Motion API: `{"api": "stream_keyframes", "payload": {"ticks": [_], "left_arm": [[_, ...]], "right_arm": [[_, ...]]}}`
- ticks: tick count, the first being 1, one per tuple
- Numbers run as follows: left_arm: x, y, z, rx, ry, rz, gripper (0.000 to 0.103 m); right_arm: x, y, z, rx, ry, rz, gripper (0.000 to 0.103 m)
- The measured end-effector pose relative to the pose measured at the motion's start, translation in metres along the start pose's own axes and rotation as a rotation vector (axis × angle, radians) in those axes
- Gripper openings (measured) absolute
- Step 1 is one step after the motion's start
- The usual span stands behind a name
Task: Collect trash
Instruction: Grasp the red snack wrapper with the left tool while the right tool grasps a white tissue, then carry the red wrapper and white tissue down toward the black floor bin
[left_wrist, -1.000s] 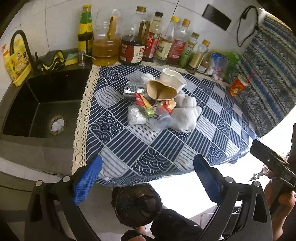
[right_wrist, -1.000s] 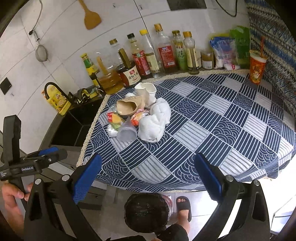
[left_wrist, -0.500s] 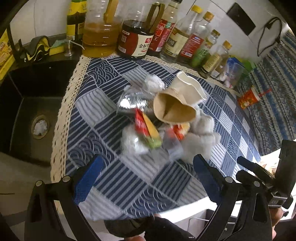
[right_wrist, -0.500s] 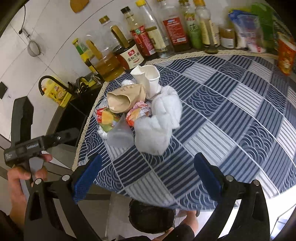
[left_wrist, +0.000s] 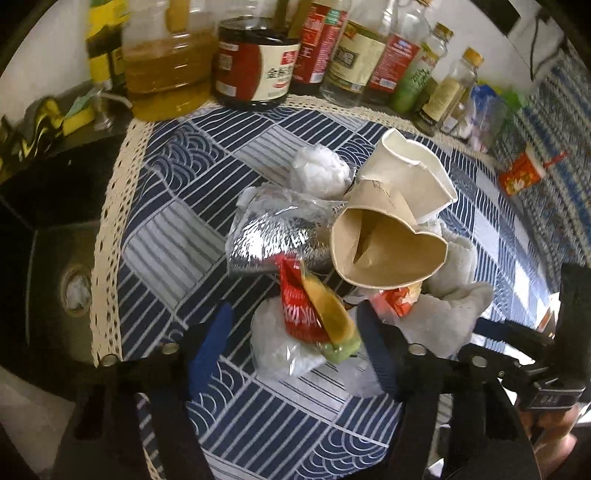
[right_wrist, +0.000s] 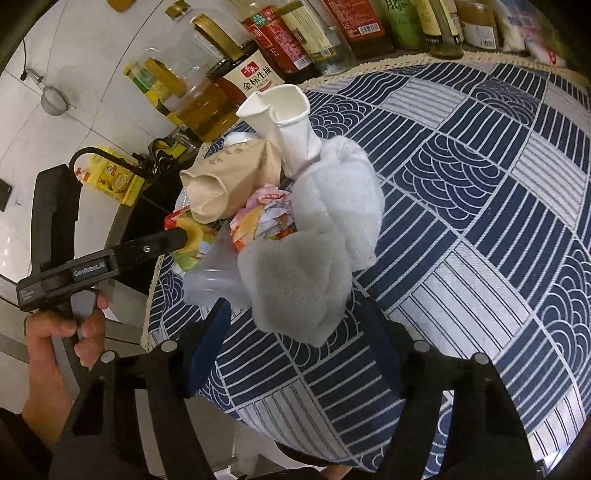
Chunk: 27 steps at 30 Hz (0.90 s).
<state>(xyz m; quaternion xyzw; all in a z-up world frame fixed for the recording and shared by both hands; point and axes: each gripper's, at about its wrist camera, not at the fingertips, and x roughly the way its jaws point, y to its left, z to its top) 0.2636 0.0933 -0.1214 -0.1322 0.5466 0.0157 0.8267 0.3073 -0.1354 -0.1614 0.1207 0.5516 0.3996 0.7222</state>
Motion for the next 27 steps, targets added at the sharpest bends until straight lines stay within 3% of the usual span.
{"api": "stream_keyframes", "payload": {"ticks": [6, 9, 13, 27], "left_arm": [[0.005, -0.007, 0.005, 0.042, 0.019, -0.009, 0.032], [0.002, -0.008, 0.005, 0.038, 0.02, -0.023, 0.025], [-0.003, -0.008, 0.005, 0.026, 0.001, -0.035, 0.022], [-0.048, -0.014, -0.009, 0.0, -0.093, -0.057, 0.021]], "right_arm": [[0.008, 0.001, 0.002, -0.01, 0.012, 0.003, 0.046], [0.008, -0.002, 0.003, 0.0, 0.009, 0.013, 0.038], [0.002, 0.0, 0.002, -0.016, -0.007, 0.003, 0.031], [-0.037, 0.02, -0.009, -0.051, -0.089, -0.029, 0.03]]}}
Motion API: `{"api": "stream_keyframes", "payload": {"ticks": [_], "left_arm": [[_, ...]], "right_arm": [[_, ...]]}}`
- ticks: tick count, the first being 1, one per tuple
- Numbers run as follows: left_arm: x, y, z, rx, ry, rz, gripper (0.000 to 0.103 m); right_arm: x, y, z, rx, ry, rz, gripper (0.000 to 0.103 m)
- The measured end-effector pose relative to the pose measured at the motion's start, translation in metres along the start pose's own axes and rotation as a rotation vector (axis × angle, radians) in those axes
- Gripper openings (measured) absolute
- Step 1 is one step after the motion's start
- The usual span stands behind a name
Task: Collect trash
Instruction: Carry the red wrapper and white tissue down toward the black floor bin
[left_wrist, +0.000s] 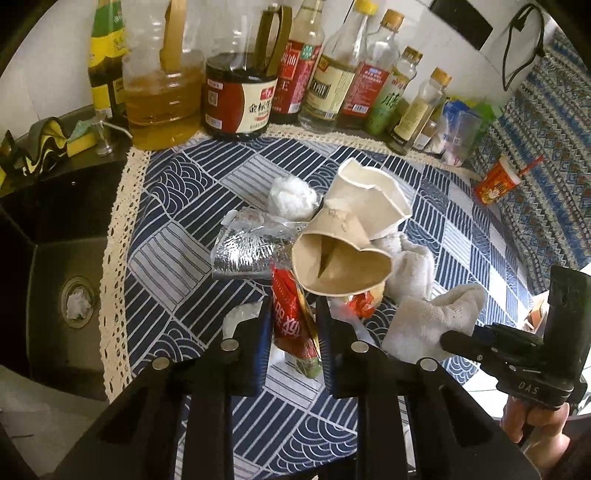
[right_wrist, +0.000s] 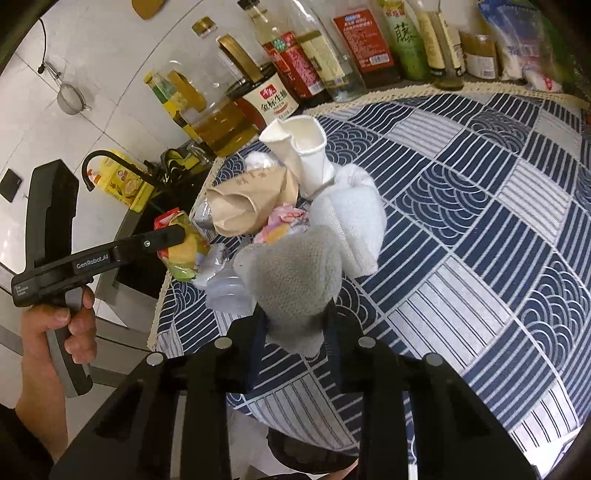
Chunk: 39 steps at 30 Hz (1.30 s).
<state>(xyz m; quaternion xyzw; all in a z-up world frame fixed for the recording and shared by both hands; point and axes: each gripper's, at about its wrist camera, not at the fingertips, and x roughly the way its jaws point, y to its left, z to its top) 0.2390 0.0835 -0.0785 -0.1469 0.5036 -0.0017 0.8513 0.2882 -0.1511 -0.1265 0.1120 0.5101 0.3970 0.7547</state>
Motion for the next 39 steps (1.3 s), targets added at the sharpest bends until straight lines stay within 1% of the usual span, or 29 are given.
{"api": "stream_keyframes", "payload": {"ticks": [6, 14, 20, 28, 39], "left_arm": [[-0.023, -0.004, -0.014, -0.006, -0.04, -0.016, 0.021], [-0.052, -0.013, -0.039, 0.003, -0.07, -0.033, 0.021], [-0.074, -0.019, -0.065, 0.011, -0.082, -0.045, 0.021], [-0.102, -0.028, -0.102, 0.025, -0.11, -0.069, 0.021], [-0.125, -0.028, -0.151, 0.01, -0.127, -0.098, 0.021]], "right_arm": [[-0.027, 0.01, -0.009, -0.025, -0.042, -0.028, 0.03], [-0.052, 0.03, -0.03, -0.051, -0.062, -0.045, 0.03], [-0.07, 0.053, -0.05, -0.093, -0.069, -0.044, 0.03], [-0.088, 0.08, -0.082, -0.116, -0.079, -0.029, 0.03], [-0.098, 0.108, -0.128, -0.144, -0.068, -0.03, 0.03]]}}
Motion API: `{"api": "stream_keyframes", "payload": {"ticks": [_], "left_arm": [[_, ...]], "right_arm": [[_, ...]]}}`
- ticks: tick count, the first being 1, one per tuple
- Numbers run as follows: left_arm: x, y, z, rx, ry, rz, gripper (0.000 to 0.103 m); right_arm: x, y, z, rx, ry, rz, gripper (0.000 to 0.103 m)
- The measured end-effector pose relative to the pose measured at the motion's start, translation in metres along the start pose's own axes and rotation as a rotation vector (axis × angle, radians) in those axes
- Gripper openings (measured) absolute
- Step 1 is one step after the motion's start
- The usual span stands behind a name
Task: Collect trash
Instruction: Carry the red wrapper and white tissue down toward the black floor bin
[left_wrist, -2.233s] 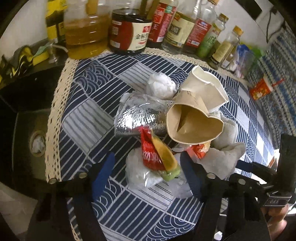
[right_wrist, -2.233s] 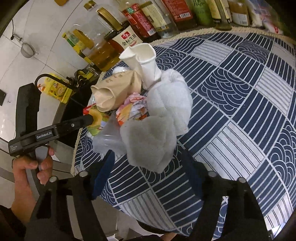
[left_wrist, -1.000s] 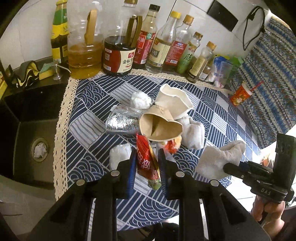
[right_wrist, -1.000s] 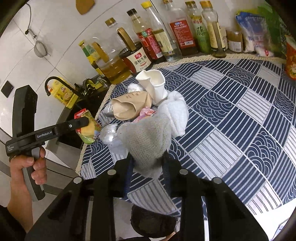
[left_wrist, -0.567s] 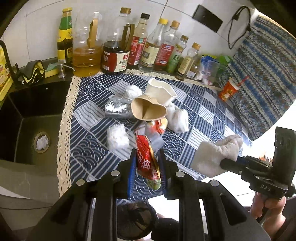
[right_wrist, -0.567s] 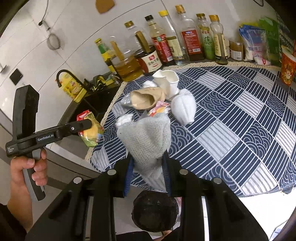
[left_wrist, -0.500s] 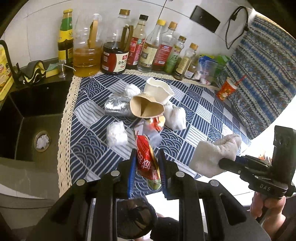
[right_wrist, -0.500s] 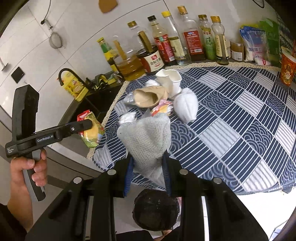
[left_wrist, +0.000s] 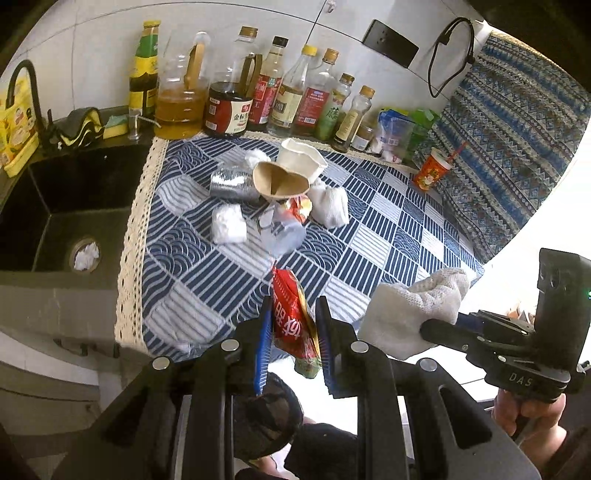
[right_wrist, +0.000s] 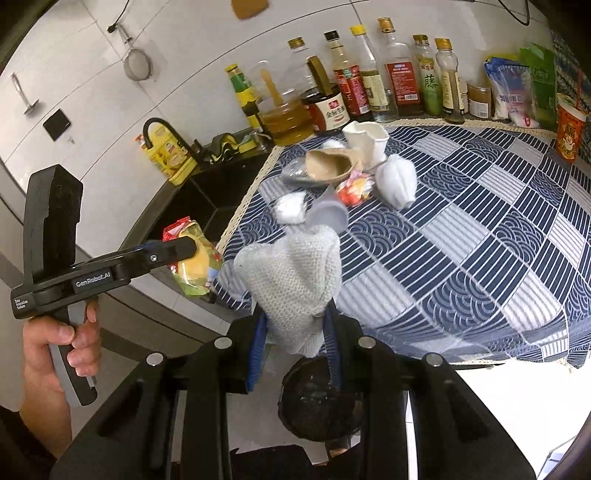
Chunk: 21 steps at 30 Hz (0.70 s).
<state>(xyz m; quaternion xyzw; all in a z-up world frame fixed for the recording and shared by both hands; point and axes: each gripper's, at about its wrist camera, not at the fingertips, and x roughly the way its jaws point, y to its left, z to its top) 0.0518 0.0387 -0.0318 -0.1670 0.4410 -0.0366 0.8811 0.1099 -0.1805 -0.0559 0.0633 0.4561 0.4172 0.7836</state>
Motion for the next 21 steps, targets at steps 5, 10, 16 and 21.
{"api": "stream_keyframes", "payload": {"ticks": [5, 10, 16, 21], "left_arm": [[-0.004, 0.003, -0.025, -0.014, 0.015, -0.012, 0.021], [-0.005, 0.011, -0.05, -0.044, 0.036, -0.018, 0.021], [0.004, 0.02, -0.078, -0.077, 0.083, -0.023, 0.021], [0.018, 0.03, -0.099, -0.11, 0.131, -0.023, 0.021]], "right_arm": [[-0.001, 0.014, -0.018, -0.011, 0.018, 0.0, 0.03], [0.003, 0.023, -0.036, -0.007, 0.049, -0.001, 0.03], [0.02, 0.027, -0.06, -0.001, 0.116, -0.004, 0.03], [0.041, 0.025, -0.076, 0.008, 0.178, -0.009, 0.03]]}}
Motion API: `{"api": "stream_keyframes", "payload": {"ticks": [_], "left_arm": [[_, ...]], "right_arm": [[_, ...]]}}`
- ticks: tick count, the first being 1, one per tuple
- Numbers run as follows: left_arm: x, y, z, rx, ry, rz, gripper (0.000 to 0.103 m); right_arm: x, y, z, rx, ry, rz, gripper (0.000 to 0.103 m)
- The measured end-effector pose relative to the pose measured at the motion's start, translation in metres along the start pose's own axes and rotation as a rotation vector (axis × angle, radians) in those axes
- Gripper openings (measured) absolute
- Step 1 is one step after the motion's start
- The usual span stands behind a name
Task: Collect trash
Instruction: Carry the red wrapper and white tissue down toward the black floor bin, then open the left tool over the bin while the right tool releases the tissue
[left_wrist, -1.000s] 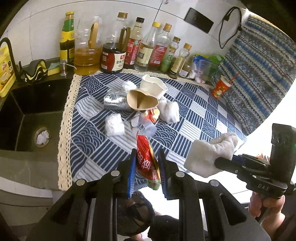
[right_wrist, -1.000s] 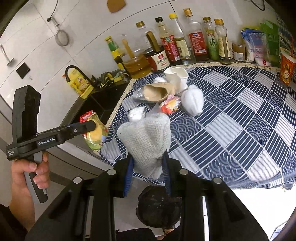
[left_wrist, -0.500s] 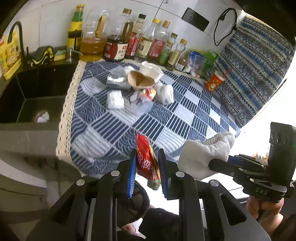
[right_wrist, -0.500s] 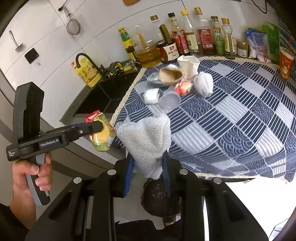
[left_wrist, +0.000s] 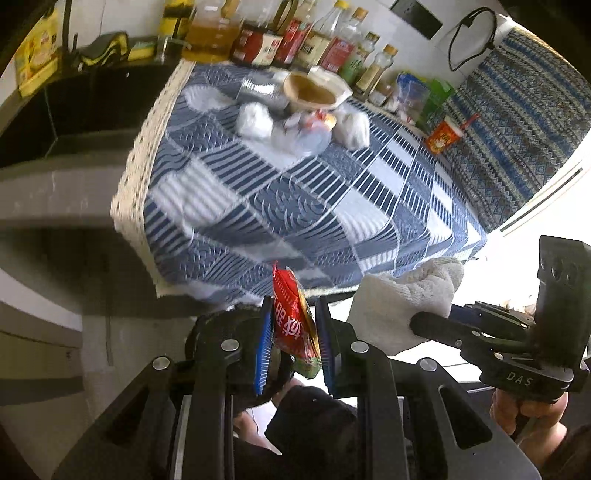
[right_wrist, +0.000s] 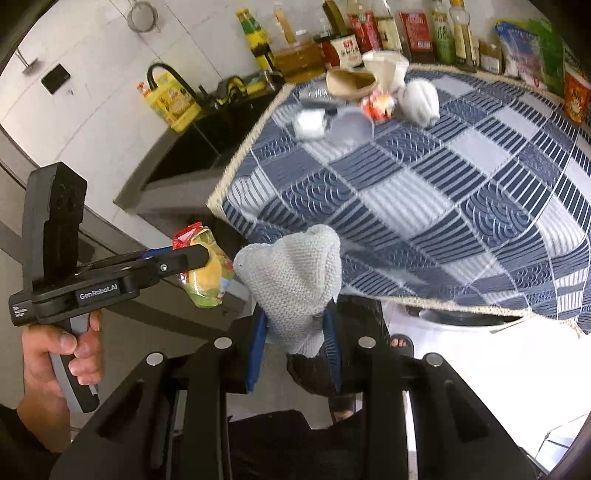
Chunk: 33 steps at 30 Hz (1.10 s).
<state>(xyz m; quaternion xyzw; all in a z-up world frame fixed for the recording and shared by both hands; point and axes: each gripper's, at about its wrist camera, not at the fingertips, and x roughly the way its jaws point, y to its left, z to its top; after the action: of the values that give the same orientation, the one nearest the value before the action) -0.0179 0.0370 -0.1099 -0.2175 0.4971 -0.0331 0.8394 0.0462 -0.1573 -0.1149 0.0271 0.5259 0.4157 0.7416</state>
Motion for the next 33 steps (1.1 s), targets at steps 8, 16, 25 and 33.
{"api": "stream_keyframes", "payload": {"ticks": [8, 16, 25, 33], "left_arm": [[0.032, 0.019, -0.025, -0.059, 0.087, -0.008, 0.021], [0.072, 0.037, -0.051, -0.129, 0.17, -0.022, 0.021], [0.106, 0.059, -0.068, -0.192, 0.231, -0.017, 0.021], [0.121, 0.072, -0.074, -0.228, 0.269, -0.009, 0.022]], "right_arm": [[0.038, -0.009, -0.018, 0.023, 0.102, -0.008, 0.03], [0.079, -0.021, -0.034, 0.042, 0.202, -0.02, 0.03], [0.107, -0.043, -0.043, 0.092, 0.256, -0.017, 0.03], [0.125, -0.051, -0.049, 0.112, 0.29, -0.006, 0.032]]}}
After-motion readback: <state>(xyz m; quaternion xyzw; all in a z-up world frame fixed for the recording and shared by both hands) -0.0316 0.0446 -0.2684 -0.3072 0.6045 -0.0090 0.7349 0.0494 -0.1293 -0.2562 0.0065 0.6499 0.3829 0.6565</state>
